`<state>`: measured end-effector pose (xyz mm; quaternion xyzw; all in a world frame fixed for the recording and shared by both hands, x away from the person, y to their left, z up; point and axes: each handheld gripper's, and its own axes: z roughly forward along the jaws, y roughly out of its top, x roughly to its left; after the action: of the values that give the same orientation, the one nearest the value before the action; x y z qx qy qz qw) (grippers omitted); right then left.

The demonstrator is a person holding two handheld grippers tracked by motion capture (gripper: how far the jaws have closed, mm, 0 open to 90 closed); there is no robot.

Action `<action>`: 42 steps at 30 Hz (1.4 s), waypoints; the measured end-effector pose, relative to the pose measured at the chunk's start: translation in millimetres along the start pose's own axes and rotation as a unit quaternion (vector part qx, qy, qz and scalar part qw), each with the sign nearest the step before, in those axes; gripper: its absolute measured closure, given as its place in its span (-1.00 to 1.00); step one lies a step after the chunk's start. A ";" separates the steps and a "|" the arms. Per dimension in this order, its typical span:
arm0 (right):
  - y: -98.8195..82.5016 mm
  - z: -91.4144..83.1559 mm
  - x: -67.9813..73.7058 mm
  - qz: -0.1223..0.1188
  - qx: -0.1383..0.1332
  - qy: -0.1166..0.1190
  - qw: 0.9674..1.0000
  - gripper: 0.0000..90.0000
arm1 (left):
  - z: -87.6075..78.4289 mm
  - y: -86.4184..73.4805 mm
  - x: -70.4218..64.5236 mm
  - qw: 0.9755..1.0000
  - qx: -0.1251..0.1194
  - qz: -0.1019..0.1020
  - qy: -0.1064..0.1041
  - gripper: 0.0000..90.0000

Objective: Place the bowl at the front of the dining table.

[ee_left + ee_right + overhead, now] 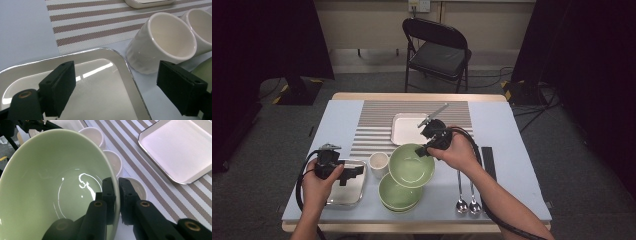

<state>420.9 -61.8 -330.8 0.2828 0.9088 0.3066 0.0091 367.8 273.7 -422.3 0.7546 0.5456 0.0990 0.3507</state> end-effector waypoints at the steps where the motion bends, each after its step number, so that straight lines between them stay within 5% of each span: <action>1: 0.2 -0.7 -0.8 0.001 -0.001 -0.002 1.000 0.87 | 0.0 0.0 -0.1 1.000 -0.001 0.000 0.001 -0.66; 42: 21.9 -0.4 -26.8 0.045 -0.009 -0.027 0.999 0.87 | -3.2 0.4 2.8 1.000 -0.007 0.004 0.002 -0.66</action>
<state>454.5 -61.6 -322.3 0.3312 0.8920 0.3069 0.0227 367.4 277.4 -420.4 0.7537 0.5430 0.1060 0.3547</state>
